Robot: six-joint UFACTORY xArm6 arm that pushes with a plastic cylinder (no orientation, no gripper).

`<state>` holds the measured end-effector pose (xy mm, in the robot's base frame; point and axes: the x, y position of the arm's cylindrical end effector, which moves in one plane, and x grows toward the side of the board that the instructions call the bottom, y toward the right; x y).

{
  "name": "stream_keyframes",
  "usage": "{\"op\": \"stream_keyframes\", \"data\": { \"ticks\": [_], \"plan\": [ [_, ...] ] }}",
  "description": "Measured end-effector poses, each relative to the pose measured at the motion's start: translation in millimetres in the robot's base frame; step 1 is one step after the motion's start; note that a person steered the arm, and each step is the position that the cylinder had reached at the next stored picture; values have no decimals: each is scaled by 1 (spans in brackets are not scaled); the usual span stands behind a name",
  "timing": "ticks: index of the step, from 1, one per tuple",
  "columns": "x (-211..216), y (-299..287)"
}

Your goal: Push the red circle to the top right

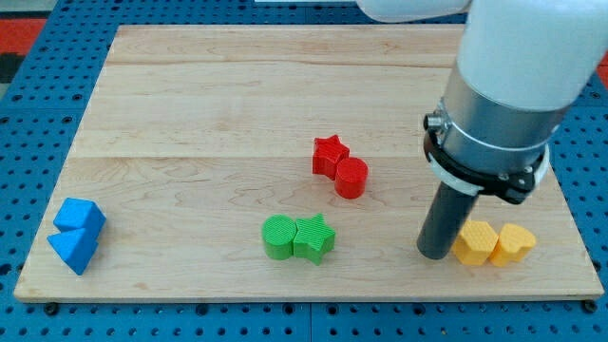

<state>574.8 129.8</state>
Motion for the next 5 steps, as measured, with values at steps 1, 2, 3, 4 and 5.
{"op": "stream_keyframes", "data": {
  "ticks": [1, 2, 3, 4, 5],
  "plan": [
    [0, 9],
    [0, 22],
    [0, 23],
    [-10, 22],
    [-38, 1]
  ]
}}
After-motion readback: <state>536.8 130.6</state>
